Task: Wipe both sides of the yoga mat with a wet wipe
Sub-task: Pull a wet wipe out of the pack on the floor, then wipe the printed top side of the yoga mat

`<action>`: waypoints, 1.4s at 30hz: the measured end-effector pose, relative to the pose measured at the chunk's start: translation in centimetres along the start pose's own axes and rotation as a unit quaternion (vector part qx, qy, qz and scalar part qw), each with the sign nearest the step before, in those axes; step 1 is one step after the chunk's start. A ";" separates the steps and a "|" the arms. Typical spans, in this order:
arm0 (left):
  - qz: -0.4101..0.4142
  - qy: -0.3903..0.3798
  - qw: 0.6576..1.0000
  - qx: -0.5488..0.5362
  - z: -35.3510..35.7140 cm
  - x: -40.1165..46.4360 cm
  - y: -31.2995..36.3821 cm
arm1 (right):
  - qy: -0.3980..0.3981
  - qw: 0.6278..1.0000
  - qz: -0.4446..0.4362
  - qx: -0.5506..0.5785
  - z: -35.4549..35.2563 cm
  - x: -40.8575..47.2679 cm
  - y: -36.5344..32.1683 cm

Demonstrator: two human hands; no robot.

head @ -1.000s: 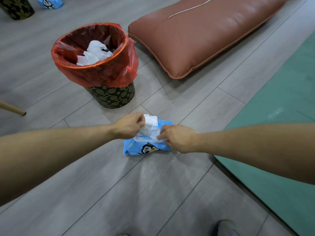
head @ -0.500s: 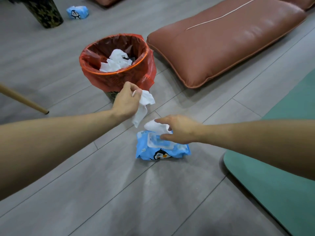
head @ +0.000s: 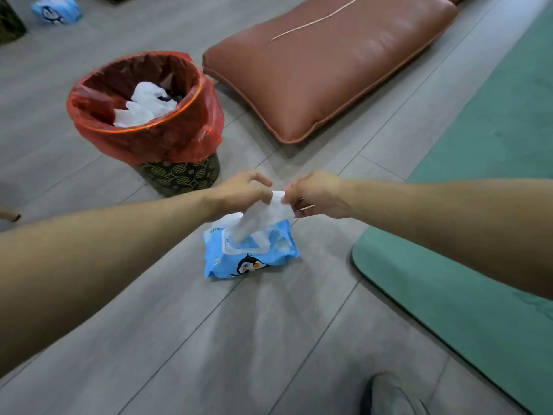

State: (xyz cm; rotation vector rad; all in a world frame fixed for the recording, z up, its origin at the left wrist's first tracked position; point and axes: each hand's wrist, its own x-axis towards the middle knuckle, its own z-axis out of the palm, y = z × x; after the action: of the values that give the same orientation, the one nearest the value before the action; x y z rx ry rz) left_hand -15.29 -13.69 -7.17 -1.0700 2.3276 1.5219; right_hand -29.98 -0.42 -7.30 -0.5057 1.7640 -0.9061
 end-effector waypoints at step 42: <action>0.188 -0.371 0.904 0.095 47.3 -2.1 24.2 | 0.475 0.854 0.105 0.184 -22.1 -32.0 33.5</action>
State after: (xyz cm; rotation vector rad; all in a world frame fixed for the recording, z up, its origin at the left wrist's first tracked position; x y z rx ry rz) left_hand -40.51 32.98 -10.54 0.0524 2.0955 1.4197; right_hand -35.83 50.50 -10.02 0.4881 2.3492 -1.4279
